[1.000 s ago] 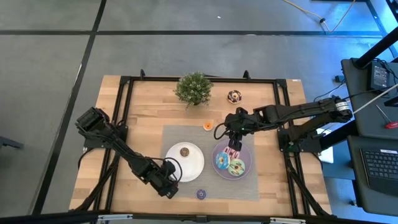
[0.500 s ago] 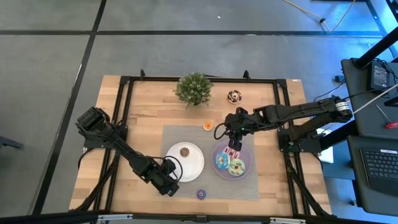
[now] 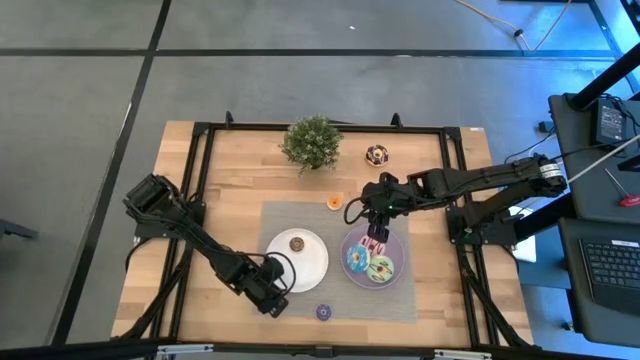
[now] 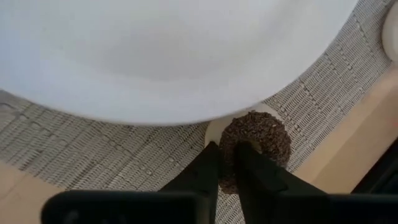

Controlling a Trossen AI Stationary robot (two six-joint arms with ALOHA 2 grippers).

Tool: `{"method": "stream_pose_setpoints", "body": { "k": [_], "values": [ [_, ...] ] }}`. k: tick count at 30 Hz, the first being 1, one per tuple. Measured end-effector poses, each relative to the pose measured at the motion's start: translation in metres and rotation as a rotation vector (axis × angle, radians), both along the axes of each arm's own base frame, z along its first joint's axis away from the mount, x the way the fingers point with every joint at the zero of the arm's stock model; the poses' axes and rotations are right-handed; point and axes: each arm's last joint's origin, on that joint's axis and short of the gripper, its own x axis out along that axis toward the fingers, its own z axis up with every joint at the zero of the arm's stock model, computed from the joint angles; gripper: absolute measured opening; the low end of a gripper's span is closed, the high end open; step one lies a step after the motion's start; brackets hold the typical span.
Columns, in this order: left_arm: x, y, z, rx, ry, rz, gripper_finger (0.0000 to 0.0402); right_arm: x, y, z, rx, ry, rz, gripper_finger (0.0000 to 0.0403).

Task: Pick & Place donuts
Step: Put the small dark brown donut on the white plate

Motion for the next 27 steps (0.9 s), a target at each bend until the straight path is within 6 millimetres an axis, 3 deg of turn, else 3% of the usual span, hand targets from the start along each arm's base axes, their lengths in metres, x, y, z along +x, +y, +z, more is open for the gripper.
{"method": "stream_pose_setpoints", "body": {
  "k": [7, 12, 18, 22, 27],
  "values": [
    [-0.003, -0.002, 0.004, -0.064, 0.034, -0.058, 0.0008, 0.000, 0.000, 0.000, 0.000, 0.000, 0.000, 0.0115],
    [-0.005, 0.001, 0.026, -0.088, -0.032, -0.046, 0.0016, 0.000, 0.000, 0.000, 0.001, 0.000, -0.001, 0.0115],
    [0.000, 0.030, 0.049, -0.043, -0.088, 0.036, 0.0022, 0.000, 0.000, 0.000, 0.002, 0.000, -0.002, 0.0115],
    [0.002, 0.055, 0.048, 0.109, -0.056, 0.046, 0.0013, 0.000, -0.001, 0.000, -0.017, -0.003, -0.014, 0.0115],
    [0.009, 0.076, 0.047, 0.174, -0.027, 0.027, 0.0013, 0.000, -0.001, 0.000, -0.028, -0.005, -0.022, 0.0115]
  ]
}}
